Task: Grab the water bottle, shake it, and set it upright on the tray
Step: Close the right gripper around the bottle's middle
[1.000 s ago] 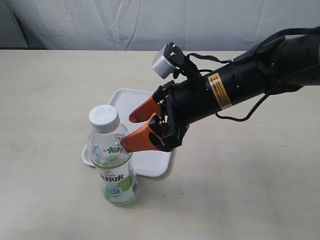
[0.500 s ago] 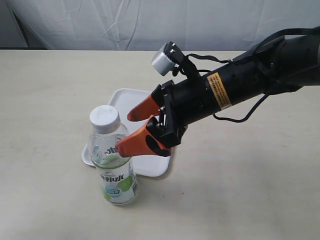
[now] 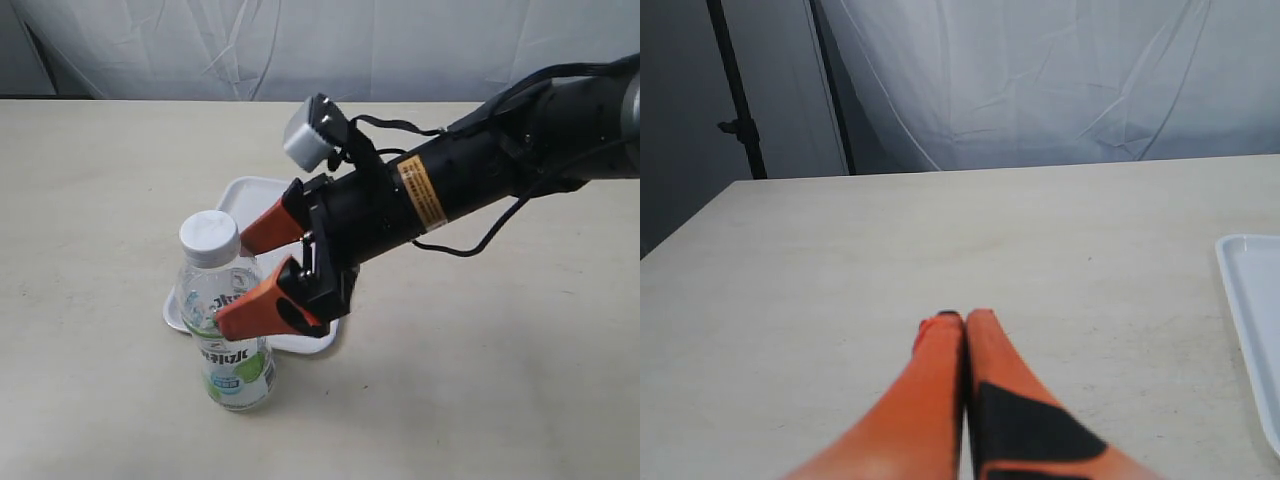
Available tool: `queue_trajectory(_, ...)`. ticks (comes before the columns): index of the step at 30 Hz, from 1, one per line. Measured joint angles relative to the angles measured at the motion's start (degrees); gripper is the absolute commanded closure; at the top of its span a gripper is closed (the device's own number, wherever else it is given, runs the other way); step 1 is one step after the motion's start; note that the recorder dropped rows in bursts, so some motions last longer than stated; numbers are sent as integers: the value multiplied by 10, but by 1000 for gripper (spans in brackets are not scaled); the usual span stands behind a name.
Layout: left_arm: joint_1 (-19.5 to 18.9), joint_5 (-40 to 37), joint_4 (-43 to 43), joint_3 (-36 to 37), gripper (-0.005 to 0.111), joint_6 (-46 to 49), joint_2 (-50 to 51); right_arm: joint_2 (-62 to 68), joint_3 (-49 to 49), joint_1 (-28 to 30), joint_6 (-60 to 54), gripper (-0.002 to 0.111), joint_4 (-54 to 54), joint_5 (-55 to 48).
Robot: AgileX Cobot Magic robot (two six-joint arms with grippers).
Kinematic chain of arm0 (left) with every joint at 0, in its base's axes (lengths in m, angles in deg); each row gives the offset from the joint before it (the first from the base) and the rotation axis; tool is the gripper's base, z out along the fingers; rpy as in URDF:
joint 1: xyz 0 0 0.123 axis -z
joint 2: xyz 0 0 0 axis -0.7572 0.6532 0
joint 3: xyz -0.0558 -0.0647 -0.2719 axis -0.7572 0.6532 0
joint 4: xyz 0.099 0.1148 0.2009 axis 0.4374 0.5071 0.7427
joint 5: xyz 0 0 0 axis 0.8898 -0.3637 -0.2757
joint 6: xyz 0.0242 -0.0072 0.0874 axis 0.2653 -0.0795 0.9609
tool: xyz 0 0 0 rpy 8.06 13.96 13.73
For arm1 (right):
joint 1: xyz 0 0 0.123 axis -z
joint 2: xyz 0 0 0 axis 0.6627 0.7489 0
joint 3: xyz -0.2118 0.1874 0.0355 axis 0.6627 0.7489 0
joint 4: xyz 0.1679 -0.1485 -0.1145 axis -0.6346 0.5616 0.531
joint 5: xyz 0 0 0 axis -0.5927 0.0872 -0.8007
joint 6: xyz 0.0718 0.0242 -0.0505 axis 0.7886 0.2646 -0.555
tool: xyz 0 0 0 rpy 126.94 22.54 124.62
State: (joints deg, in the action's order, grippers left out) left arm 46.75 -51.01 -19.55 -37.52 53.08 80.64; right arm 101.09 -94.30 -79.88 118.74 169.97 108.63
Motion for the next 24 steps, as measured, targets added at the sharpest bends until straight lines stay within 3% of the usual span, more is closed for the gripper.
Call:
queue_trajectory(7, 0, 0, 0, 0, 107, 0, 0, 0, 0, -57, -31, 4, 0, -93)
queue_trajectory(20, 0, 0, 0, 0, 107, 0, 0, 29, 0, -95, -38, 5, -11, -189)
queue_trajectory(22, 0, 0, 0, 0, 107, 0, 0, 40, 0, -96, -38, 11, -26, -192)
queue_trajectory(24, 0, 0, 0, 0, 107, 0, 0, 45, 0, -96, -38, 30, -37, -194)
